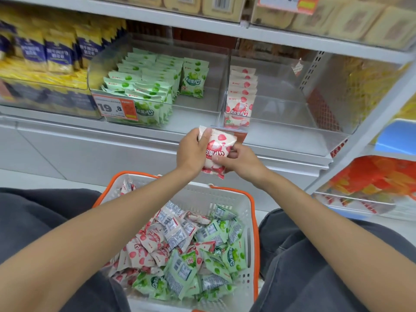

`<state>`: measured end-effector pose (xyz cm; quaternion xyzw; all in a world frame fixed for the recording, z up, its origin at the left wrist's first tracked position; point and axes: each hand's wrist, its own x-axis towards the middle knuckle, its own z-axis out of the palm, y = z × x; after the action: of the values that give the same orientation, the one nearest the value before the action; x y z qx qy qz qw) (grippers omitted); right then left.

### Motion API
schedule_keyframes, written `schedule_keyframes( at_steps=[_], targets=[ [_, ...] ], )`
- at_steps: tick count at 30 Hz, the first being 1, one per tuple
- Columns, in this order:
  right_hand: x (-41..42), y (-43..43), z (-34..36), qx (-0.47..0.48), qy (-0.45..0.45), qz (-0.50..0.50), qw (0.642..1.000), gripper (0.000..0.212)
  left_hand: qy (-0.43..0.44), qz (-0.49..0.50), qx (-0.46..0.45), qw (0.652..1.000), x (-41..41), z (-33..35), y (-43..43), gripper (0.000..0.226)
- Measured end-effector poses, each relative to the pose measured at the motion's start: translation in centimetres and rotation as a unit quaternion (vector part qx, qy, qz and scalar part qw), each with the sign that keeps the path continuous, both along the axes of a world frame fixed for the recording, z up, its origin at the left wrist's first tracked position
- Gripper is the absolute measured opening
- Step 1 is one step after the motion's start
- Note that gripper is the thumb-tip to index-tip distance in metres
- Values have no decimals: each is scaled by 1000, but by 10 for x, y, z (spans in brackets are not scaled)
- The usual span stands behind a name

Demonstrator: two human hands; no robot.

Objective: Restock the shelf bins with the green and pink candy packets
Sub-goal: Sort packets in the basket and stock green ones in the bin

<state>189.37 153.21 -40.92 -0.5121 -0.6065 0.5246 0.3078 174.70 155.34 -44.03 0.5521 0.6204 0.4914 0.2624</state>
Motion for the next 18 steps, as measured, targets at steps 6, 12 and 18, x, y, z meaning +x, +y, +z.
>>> schedule_keyframes(
  at_steps=[6, 12, 18],
  targets=[
    [30, 33, 39, 26, 81, -85, 993, 24, 13, -14, 77, 997, 21, 45, 25, 43],
    [71, 100, 85, 141, 11, -217, 966, 21, 203, 3, 91, 975, 8, 60, 69, 35],
    [51, 143, 57, 17, -283, -86, 955, 21, 292, 0, 98, 951, -2, 49, 85, 44]
  ],
)
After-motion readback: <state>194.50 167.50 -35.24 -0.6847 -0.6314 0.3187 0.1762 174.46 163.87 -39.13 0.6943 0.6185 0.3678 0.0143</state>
